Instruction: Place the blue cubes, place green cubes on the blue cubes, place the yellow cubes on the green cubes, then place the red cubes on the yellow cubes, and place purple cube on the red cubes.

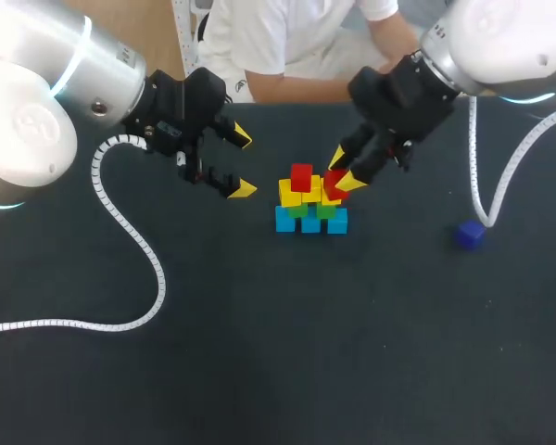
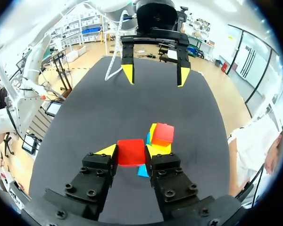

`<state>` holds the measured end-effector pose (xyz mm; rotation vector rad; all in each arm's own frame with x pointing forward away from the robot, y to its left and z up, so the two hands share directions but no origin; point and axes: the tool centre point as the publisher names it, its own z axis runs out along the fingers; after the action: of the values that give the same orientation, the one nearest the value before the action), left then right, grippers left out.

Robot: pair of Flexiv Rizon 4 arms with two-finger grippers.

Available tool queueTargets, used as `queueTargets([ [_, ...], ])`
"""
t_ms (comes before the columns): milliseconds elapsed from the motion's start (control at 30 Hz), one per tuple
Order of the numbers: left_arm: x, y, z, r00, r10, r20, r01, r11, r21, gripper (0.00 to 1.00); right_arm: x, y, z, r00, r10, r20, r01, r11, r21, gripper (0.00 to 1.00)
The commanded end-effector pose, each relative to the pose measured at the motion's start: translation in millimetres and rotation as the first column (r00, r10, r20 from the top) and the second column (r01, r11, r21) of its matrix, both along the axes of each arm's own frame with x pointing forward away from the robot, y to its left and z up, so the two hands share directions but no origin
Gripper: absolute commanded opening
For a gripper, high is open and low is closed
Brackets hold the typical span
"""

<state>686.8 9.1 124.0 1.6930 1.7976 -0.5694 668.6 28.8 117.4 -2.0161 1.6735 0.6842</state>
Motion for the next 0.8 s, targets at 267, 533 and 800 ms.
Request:
queueTargets([
  [267, 0.8, 1, -0.5, 1.0, -0.003, 0.0, 0.003, 1.0, -0.003, 1.0, 12.6, 4, -6, 1.0, 0.002, -0.008, -0.001, 1.0, 0.02, 0.0],
  [533, 0.8, 1, -0.5, 1.0, -0.003, 0.0, 0.003, 1.0, -0.003, 1.0, 18.3, 5, -13, 1.0, 0.005, -0.018, -0.004, 0.999, 0.038, 0.0],
  [800, 0.8, 1, -0.5, 1.0, -0.003, 0.0, 0.003, 1.0, -0.003, 1.0, 23.7, 9, -14, 1.0, 0.012, -0.014, -0.011, 0.999, 0.048, 0.0],
])
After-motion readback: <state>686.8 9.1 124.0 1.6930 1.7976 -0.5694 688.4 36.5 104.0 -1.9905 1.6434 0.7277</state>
